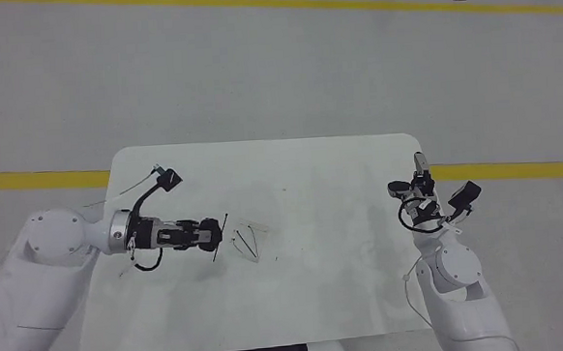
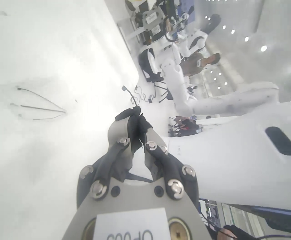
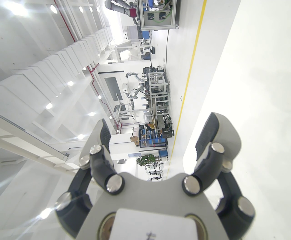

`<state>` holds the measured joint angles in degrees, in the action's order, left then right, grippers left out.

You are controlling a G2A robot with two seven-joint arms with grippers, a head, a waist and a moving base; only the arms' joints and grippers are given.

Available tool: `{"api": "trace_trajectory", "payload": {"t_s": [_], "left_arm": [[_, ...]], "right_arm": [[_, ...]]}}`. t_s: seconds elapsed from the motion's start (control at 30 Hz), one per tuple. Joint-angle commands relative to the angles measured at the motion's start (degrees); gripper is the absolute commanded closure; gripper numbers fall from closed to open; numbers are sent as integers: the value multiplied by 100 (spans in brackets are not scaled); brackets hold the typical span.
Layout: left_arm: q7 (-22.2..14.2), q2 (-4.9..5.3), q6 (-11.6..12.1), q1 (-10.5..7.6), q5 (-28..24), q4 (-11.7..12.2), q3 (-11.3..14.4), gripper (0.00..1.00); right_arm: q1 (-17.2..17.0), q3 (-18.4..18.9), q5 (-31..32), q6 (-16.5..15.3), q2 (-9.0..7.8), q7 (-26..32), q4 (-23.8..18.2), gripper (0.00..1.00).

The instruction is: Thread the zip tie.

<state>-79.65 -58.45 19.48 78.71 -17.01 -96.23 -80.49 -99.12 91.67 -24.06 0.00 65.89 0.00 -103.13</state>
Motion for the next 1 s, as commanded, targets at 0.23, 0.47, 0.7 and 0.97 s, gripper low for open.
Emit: {"api": "trace_trajectory", "payload": {"t_s": [0.23, 0.47, 0.7, 0.97], "left_arm": [[0, 226, 0, -440, -913, 589, 789, 100], [113, 223, -15, -427, -903, 600, 797, 100], [72, 214, 0, -549, -1214, 907, 918, 100], [40, 144, 0, -624, -1439, 1141, 965, 100]], "right_arm": [[0, 0, 0, 0, 0, 0, 0, 0], [0, 0, 0, 0, 0, 0, 0, 0], [0, 0, 0, 0, 0, 0, 0, 0], [0, 0, 0, 0, 0, 0, 0, 0]]}}
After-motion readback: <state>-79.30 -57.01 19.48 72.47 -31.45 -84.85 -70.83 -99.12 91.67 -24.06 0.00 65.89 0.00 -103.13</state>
